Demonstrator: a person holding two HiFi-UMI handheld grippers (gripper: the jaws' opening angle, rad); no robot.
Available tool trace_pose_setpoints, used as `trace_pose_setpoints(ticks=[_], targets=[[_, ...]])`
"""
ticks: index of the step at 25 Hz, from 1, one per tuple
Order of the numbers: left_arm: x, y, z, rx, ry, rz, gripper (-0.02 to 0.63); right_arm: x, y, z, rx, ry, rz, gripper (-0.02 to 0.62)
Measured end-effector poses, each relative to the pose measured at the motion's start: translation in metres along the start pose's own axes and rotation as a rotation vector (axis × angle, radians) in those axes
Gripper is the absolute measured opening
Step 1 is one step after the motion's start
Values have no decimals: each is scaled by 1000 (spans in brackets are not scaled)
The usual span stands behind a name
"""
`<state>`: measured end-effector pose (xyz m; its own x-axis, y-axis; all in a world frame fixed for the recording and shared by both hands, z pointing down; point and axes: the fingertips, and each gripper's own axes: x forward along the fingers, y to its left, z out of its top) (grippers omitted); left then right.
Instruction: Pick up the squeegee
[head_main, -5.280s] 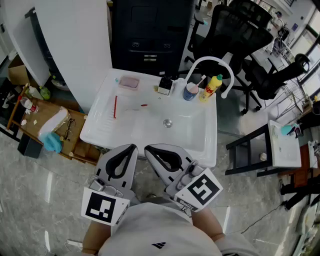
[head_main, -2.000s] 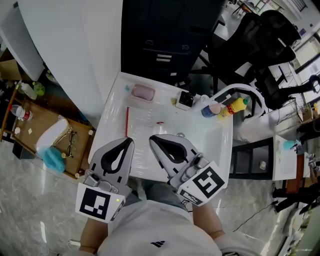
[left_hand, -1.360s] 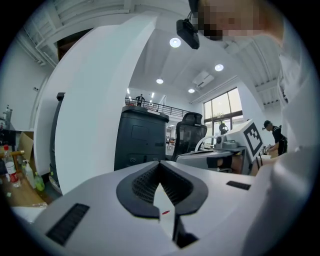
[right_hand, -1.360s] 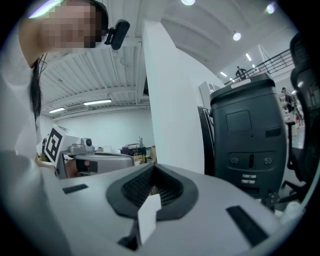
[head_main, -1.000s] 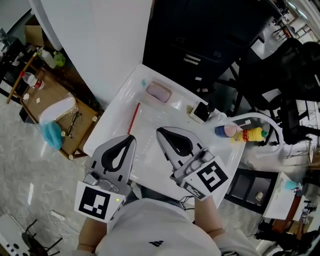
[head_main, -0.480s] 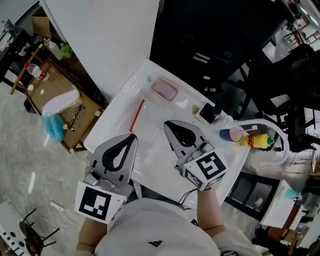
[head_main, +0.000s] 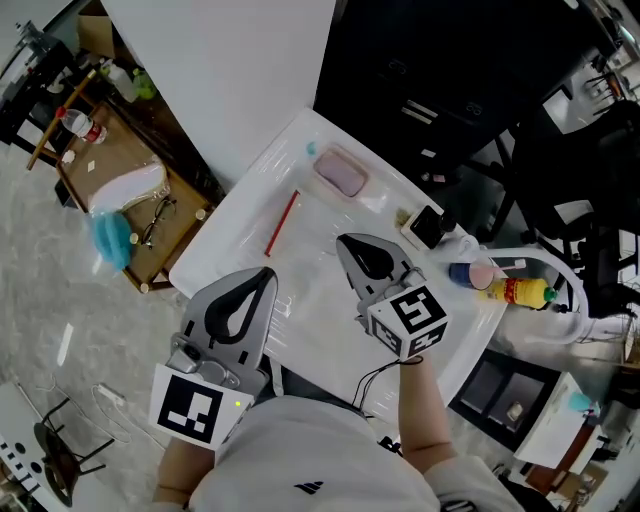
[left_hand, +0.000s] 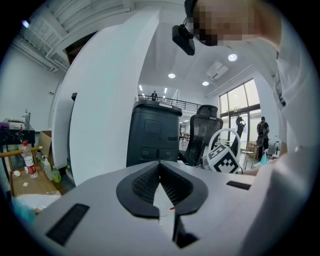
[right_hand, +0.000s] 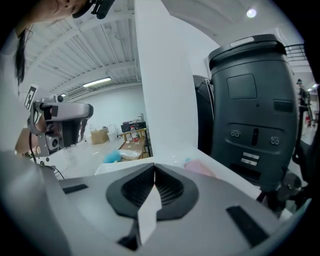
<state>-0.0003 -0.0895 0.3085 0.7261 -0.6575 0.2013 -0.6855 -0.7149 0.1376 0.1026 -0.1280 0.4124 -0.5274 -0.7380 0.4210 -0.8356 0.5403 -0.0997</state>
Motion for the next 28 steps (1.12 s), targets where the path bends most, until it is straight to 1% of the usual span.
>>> trace_pose_setpoints(ticks=[10,18,22,24,26,28], targets=[[0,1,-7,-12,12,16,12,19,-11,-31,-34,103,14,14],[1,2,-15,-18,33,22,12,34,-15,-58,-73,195,58,19],[1,3,-18,-21,40,23,12,41,-18,-71,-95,235,66,25],[2,4,-19,-21,42,23,14,44,-19,-76,-111,256,72,36],[2,4,-21,-25,45,24,12,46,-21,-81,-135,278,76,63],[3,4,-22,-27,50,26,14,49,-22,-85,-157,295,82,64]])
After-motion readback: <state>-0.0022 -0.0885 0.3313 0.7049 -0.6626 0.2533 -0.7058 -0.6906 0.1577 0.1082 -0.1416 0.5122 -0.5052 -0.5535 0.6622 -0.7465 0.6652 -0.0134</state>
